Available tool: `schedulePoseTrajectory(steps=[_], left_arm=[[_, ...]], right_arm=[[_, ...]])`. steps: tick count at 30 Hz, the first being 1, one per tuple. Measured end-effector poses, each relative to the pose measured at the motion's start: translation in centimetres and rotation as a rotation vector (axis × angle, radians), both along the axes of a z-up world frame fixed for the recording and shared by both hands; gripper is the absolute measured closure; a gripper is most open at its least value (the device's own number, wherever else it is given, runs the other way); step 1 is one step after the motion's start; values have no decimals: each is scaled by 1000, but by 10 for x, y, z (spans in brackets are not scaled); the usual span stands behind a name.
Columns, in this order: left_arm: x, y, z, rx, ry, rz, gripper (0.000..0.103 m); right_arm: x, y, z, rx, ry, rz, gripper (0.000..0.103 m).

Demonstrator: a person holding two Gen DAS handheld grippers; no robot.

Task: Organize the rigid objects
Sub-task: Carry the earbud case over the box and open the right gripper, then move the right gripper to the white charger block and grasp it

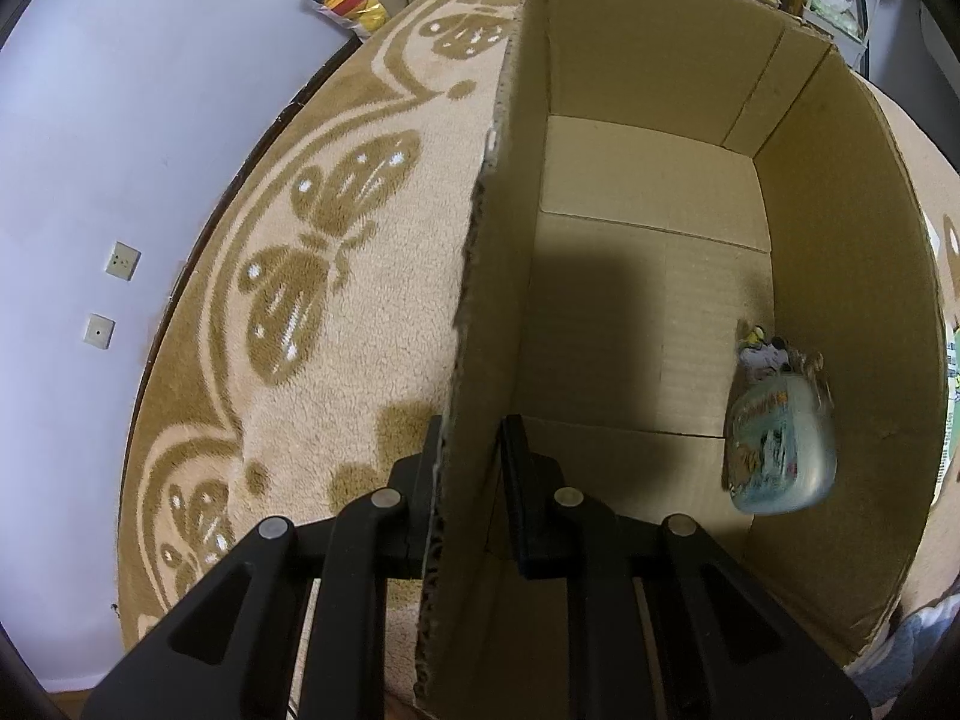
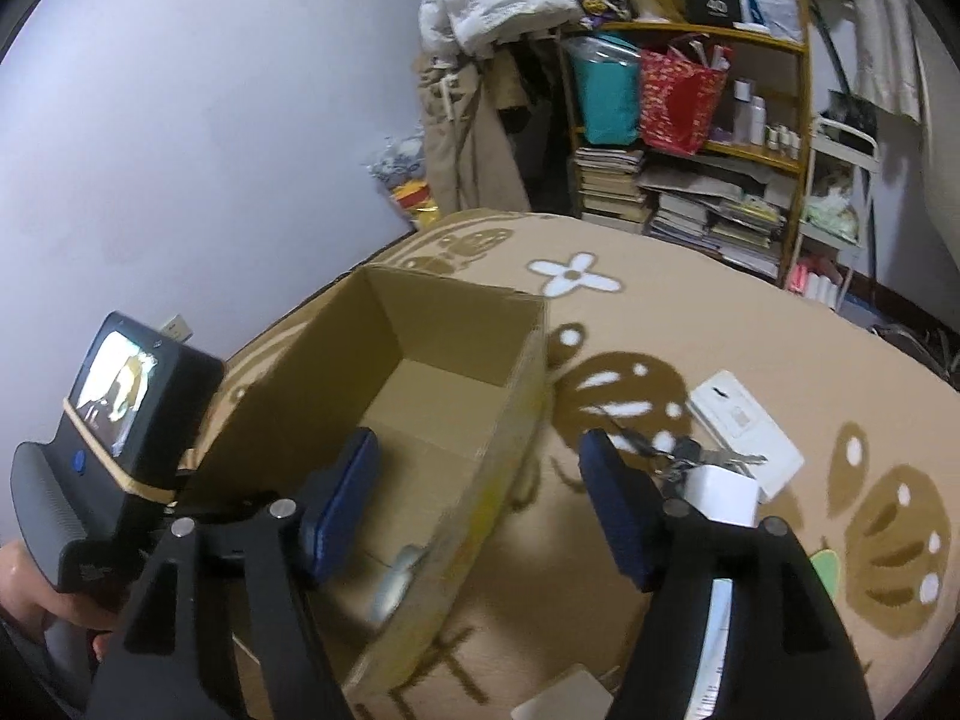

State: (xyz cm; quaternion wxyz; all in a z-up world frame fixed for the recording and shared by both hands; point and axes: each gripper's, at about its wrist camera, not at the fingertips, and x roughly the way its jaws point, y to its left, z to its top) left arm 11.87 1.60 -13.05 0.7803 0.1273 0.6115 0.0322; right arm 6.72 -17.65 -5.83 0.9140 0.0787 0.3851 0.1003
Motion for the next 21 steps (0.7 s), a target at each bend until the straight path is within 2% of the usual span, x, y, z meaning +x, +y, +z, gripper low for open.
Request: schedulePoseTrajectory(steps=[2, 5, 17, 21], left_arm=[[0, 0, 0, -3, 1, 0, 87], [0, 1, 1, -4, 1, 0, 86], [0, 2, 1, -7, 3, 0, 86], [1, 3, 2, -13, 5, 2, 86]], right_arm=[[2, -9, -2, -16, 16, -28, 14], [4, -24, -8, -68, 47, -81, 14], [10, -86, -44, -20, 213, -239, 14], [12, -97, -52, 24, 229, -261, 14]])
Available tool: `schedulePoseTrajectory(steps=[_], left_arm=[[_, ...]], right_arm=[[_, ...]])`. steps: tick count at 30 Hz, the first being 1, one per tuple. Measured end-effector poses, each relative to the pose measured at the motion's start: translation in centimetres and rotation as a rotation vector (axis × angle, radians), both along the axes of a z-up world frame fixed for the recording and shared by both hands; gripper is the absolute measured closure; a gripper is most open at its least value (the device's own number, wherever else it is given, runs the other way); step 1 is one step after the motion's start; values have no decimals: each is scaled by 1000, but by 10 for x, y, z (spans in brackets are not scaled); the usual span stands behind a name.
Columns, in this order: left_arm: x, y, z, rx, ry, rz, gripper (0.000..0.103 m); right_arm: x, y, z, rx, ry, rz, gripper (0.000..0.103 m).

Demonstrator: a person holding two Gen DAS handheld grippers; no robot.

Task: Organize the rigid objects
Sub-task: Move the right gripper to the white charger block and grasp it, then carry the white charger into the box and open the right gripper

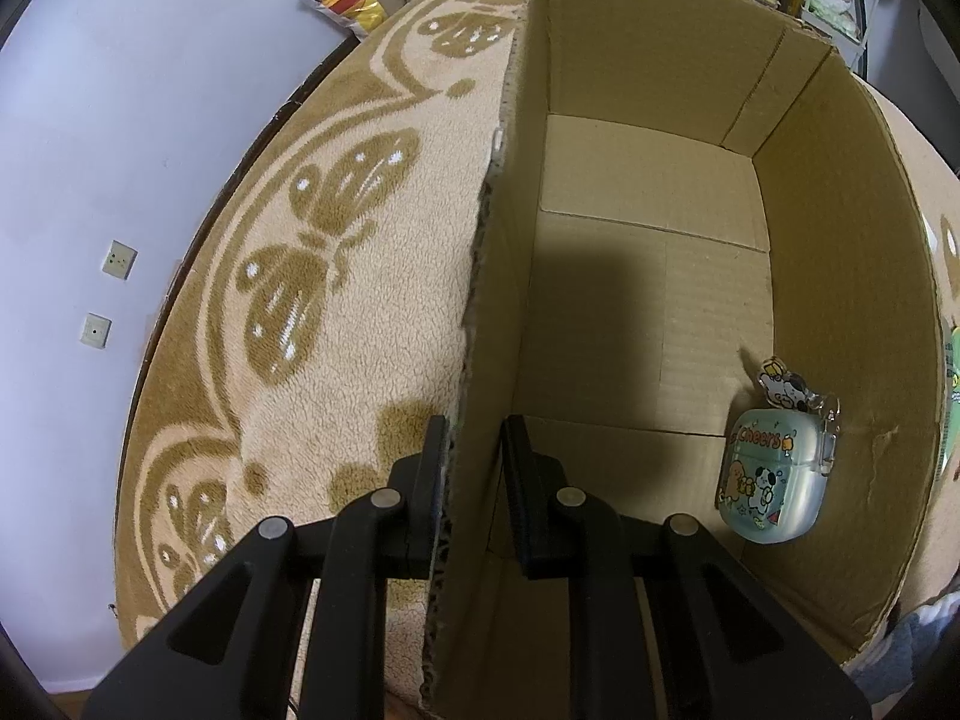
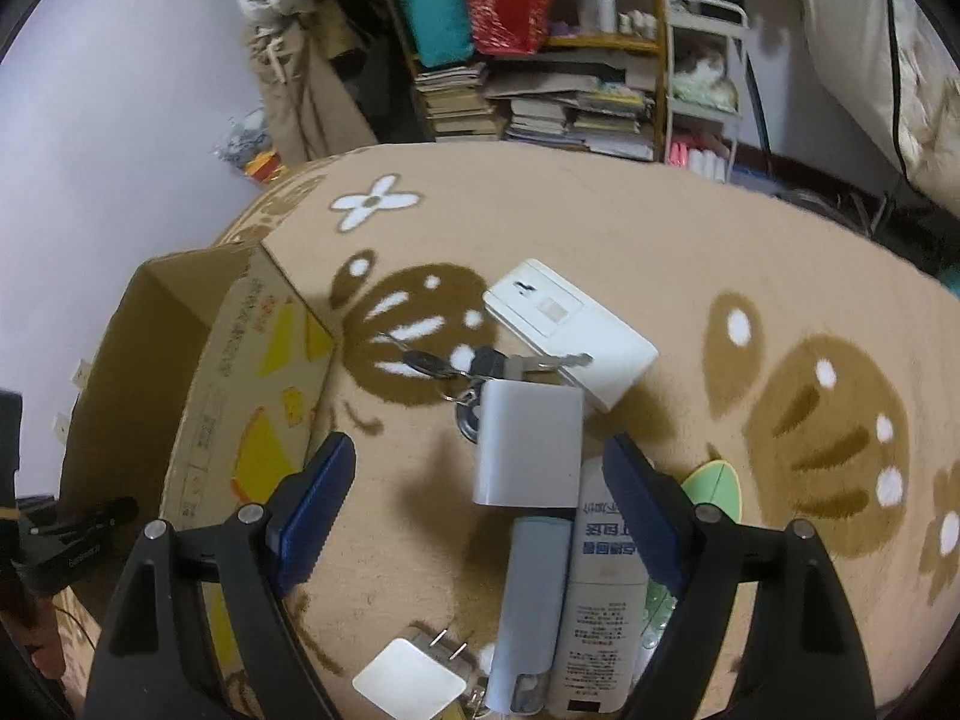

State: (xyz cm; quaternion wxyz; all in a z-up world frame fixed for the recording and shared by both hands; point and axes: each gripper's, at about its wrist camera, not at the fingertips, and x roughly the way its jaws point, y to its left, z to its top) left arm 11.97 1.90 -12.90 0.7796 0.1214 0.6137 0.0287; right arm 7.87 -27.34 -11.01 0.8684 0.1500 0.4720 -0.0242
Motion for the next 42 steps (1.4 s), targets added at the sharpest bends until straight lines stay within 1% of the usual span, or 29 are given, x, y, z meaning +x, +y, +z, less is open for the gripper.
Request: schedulePoseTrajectory(steps=[3, 6, 7, 11, 14, 18, 20, 22, 28, 30, 32, 37, 42], left_arm=[[0, 0, 0, 3, -1, -2, 86], [0, 0, 0, 5, 0, -3, 85], [0, 1, -1, 3, 2, -1, 85], [1, 3, -1, -5, 5, 2, 85], [1, 3, -1, 2, 4, -2, 85], [2, 2, -2, -2, 5, 1, 85], [1, 2, -2, -4, 5, 1, 85], [1, 2, -2, -3, 5, 1, 85], [1, 3, -3, -5, 5, 1, 85], [1, 2, -3, -7, 6, 2, 85], [1, 3, -3, -8, 7, 3, 85], [0, 2, -3, -6, 4, -1, 85], [-1, 2, -3, -8, 3, -2, 85]], right_arm=[[4, -3, -9, 15, 3, -8, 14], [9, -7, -20, 51, 17, -13, 14], [12, -9, -26, 70, 30, -19, 16], [17, -14, -47, 102, 82, -37, 30], [17, -13, -56, 70, 90, -54, 33], [20, -15, -62, 99, 78, -64, 33], [21, -13, -67, 84, 88, -67, 42], [21, -7, -67, 29, 83, -56, 46], [17, -4, -62, -6, 92, -76, 47], [16, -2, -57, -22, 101, -69, 47], [13, 1, -50, -33, 89, -64, 47], [10, 9, -28, -39, 23, -44, 47], [11, 24, 0, -40, -67, -10, 47]])
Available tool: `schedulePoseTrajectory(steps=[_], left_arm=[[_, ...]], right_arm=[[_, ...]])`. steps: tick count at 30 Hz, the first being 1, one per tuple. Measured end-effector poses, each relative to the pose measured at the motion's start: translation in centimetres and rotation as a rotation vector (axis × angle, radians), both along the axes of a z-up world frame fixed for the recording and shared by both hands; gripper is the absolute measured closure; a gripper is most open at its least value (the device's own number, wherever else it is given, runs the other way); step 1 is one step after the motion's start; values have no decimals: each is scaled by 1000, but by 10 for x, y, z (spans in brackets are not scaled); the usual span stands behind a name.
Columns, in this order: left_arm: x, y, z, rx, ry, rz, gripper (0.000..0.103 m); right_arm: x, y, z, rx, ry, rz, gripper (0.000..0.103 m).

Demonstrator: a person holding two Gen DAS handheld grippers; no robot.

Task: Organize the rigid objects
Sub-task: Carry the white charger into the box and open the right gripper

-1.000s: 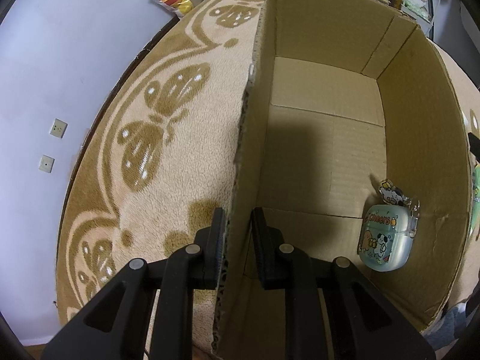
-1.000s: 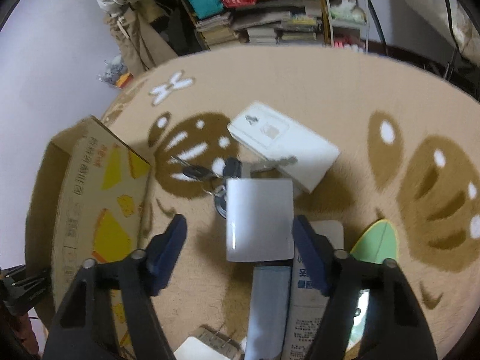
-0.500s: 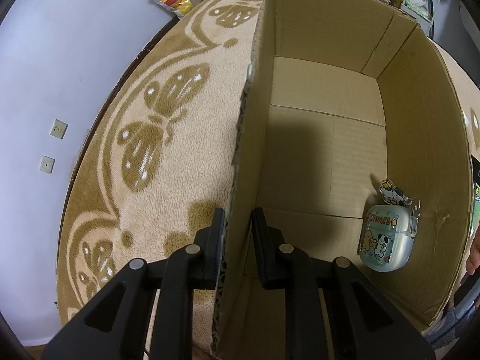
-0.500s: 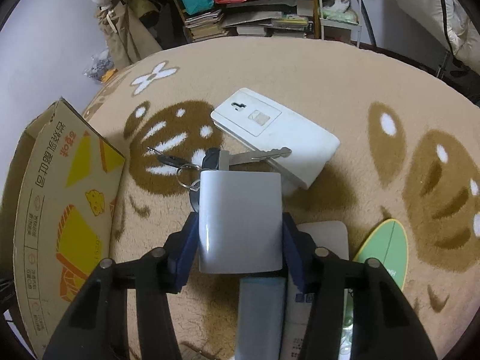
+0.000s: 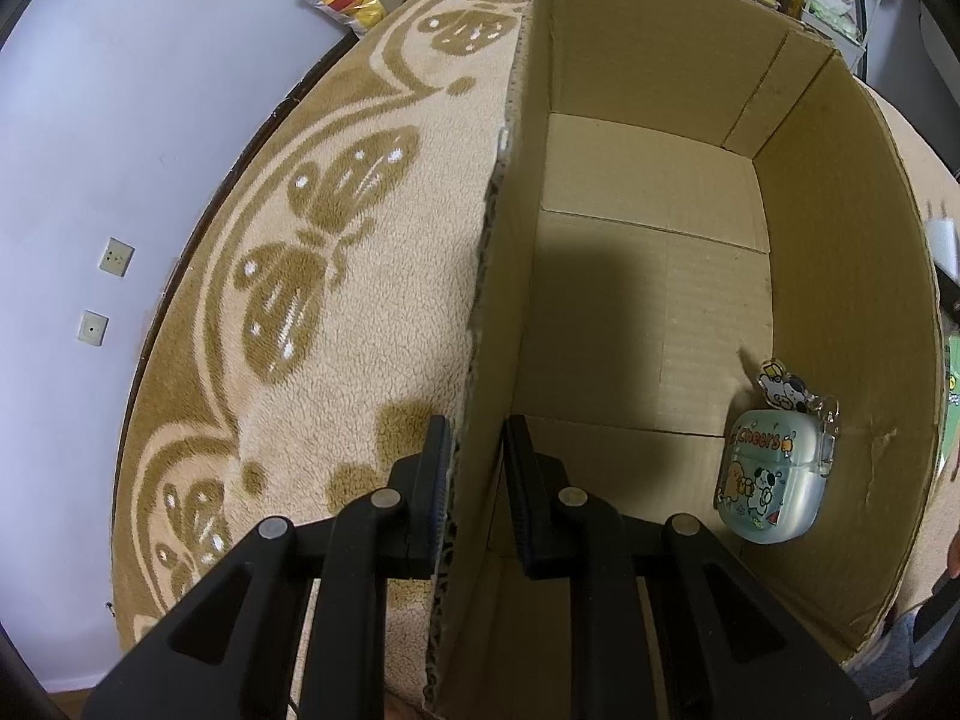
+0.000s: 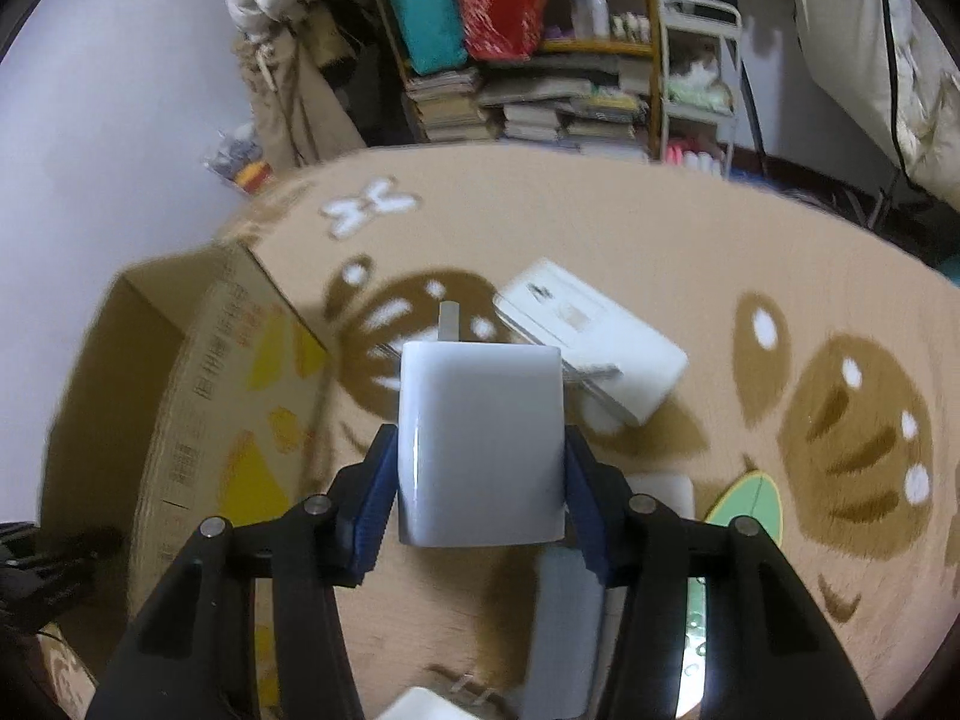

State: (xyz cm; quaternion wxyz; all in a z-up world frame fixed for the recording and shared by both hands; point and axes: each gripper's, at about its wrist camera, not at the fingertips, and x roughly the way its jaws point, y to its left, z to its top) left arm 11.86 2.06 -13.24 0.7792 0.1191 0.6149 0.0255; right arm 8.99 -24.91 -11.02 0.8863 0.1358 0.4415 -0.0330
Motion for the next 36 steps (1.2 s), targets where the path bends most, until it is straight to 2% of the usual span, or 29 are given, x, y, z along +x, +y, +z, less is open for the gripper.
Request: schedulePoseTrajectory(steps=[8, 14, 29, 36], left_arm=[[-1, 1, 0, -7, 0, 3, 85], [-1, 3, 2, -16, 2, 8, 85], [0, 4, 3, -24, 4, 11, 85], [1, 5, 3, -25, 5, 12, 85]], right_arm=[[-1, 35, 38, -20, -123, 98, 47], [-6, 59, 53, -2, -188, 163, 47], [-14, 100, 48, -3, -195, 288, 47], [-14, 106, 44, -20, -189, 309, 47]])
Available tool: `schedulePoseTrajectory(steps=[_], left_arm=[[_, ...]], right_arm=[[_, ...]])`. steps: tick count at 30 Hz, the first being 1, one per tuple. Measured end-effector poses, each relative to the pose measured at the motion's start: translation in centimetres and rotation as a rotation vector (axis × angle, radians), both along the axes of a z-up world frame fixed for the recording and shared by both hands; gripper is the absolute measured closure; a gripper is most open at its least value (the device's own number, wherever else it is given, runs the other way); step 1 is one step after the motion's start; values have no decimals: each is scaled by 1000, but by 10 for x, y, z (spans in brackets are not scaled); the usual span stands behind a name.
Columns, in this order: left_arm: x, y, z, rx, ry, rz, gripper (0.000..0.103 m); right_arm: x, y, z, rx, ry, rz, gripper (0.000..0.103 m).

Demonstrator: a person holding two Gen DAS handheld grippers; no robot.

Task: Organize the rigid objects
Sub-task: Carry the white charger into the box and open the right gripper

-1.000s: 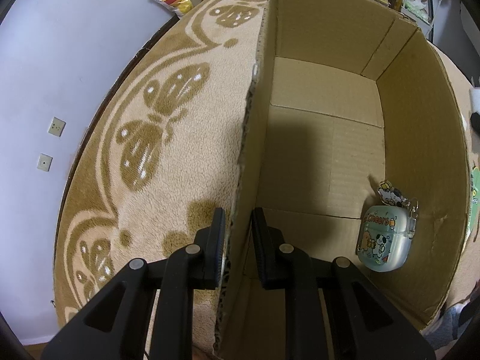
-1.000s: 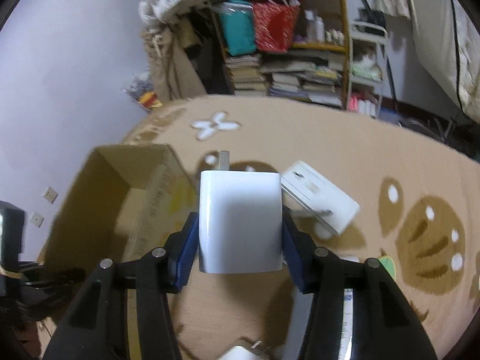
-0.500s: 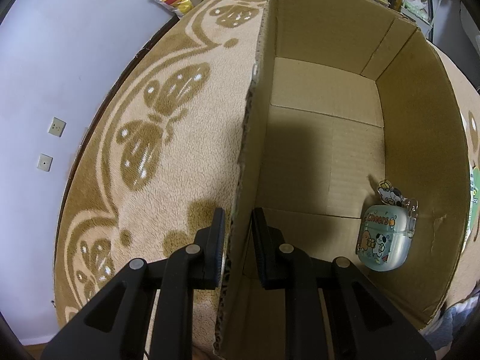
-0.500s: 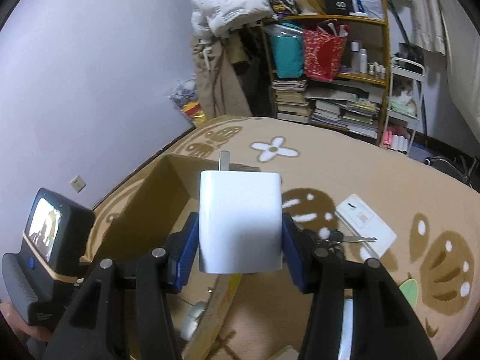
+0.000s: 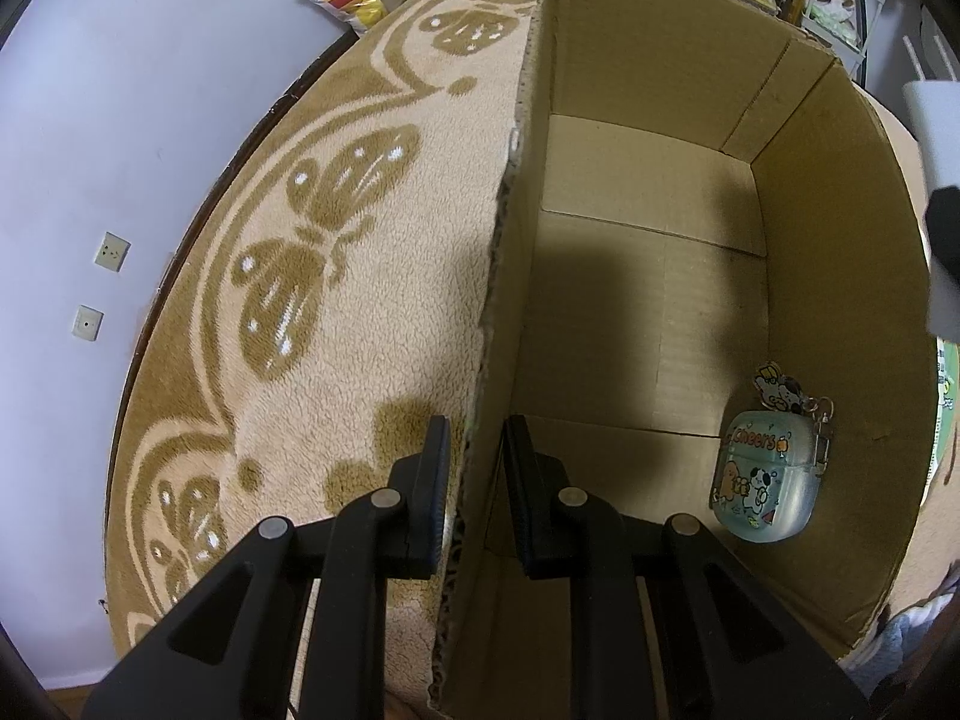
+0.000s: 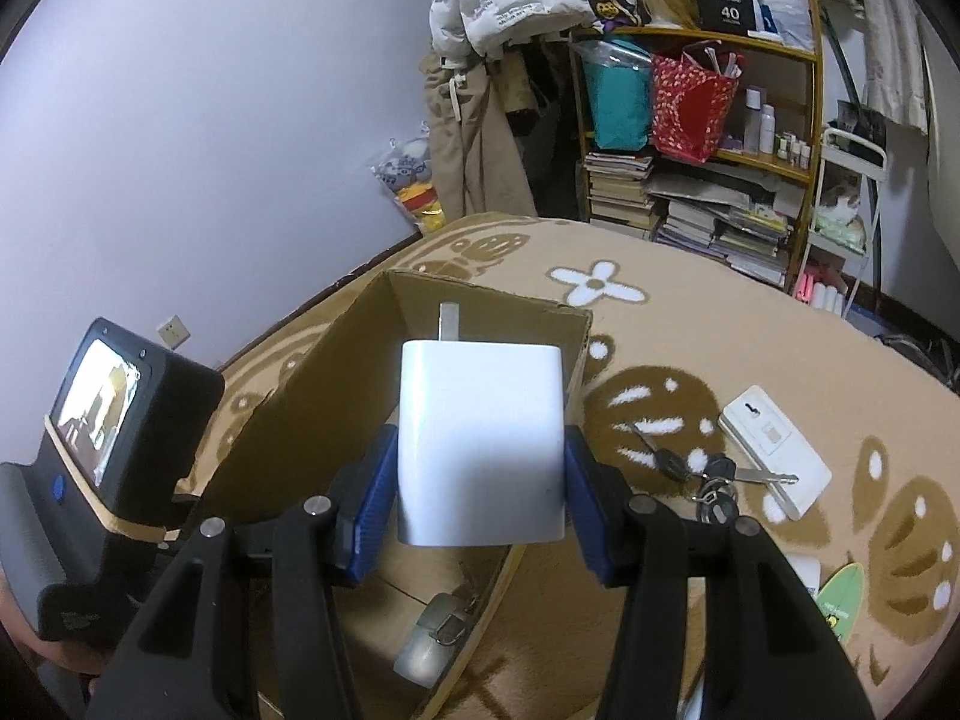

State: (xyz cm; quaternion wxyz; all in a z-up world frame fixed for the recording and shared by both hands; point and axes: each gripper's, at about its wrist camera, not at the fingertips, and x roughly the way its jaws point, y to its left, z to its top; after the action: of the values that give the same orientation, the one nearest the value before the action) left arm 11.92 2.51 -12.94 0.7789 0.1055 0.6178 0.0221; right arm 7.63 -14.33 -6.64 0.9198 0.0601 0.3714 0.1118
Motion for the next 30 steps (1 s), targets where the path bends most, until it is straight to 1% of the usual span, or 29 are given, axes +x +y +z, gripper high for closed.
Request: schedulePoseTrajectory(steps=[3, 8, 11, 18, 19, 24, 25, 26, 28, 30], left_arm=[[0, 0, 0, 0, 0, 0, 85], [0, 0, 0, 0, 0, 0, 85], [1, 1, 0, -2, 1, 1, 85], [1, 1, 1, -11, -1, 0, 85], [0, 2, 1, -11, -1, 0, 85], [1, 3, 0, -13, 2, 4, 85], [1, 3, 0, -15, 2, 2, 85], [1, 2, 0, -17, 3, 2, 85], [0, 2, 0, -7, 0, 0, 85], [0, 3, -1, -11, 2, 3, 85]], right_arm=[[-1, 1, 1, 27, -2, 4, 47], [-3, 12, 3, 29, -17, 37, 47], [-1, 17, -3, 12, 4, 42, 47], [3, 16, -14, 14, 53, 38, 47], [2, 17, -14, 14, 52, 37, 47], [2, 15, -4, -2, -11, 15, 46], [2, 13, -4, -9, -15, 4, 41], [3, 10, -4, -11, -16, -9, 34], [5, 2, -5, -10, -12, -28, 27], [9, -6, -9, -22, 5, -52, 23]])
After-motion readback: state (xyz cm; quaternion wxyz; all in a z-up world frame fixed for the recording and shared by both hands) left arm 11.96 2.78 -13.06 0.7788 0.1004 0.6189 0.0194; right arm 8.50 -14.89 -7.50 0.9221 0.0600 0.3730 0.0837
